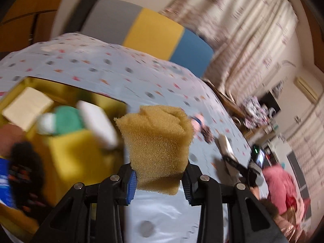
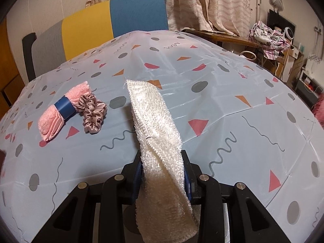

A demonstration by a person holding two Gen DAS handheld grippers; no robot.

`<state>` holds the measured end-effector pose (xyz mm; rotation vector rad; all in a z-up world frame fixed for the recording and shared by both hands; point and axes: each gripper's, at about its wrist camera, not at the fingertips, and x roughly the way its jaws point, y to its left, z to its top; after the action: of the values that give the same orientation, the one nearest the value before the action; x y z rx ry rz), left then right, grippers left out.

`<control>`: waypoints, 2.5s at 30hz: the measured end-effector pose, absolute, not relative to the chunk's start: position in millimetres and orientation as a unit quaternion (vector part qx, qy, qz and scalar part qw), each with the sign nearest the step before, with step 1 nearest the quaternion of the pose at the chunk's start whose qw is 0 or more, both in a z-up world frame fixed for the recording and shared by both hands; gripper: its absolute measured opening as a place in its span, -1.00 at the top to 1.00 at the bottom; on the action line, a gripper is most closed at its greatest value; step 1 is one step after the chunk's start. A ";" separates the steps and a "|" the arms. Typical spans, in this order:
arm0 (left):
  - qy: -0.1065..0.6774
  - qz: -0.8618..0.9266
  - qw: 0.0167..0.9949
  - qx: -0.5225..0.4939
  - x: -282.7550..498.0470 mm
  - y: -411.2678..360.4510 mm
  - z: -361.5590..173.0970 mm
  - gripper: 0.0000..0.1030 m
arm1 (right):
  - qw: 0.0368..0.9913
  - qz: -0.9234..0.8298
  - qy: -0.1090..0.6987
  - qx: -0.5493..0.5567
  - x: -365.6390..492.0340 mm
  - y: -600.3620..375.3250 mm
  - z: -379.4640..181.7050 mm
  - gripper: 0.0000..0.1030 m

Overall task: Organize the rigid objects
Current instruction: 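Carry the yellow sponge to the gold tray and release it with the left tool, then carry the white towel over the gold tray and release it with the right tool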

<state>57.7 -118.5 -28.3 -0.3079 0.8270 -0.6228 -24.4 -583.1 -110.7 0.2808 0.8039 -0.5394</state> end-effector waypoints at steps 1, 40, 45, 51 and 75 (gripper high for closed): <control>0.392 -0.287 0.861 -0.150 62.3 -108.4 -27.3 0.28 | 0.875 -0.260 0.386 0.132 -24.2 -581.9 -110.6 0.33; 0.409 -0.184 0.876 -0.178 93.9 -6.6 -45.1 -0.56 | 0.891 -0.252 0.368 0.085 -38.9 -549.5 -87.9 0.35; 0.400 -0.207 0.880 -0.150 69.7 -12.3 -48.5 -0.56 | 0.903 -0.204 0.366 0.096 -48.7 -515.2 -75.7 0.35; 0.402 -0.219 0.876 -0.153 56.7 -10.8 -50.3 -0.56 | 0.918 -0.132 0.355 0.120 -49.8 -461.6 -55.3 0.35; 0.350 -0.181 0.905 -0.158 21.9 40.7 -34.7 -0.56 | 0.895 0.172 0.402 0.089 16.0 -183.0 -21.1 0.35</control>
<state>21.9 40.7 -34.7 -0.3273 0.7232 -0.3738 16.0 -183.0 -21.1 0.1851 0.8327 0.3570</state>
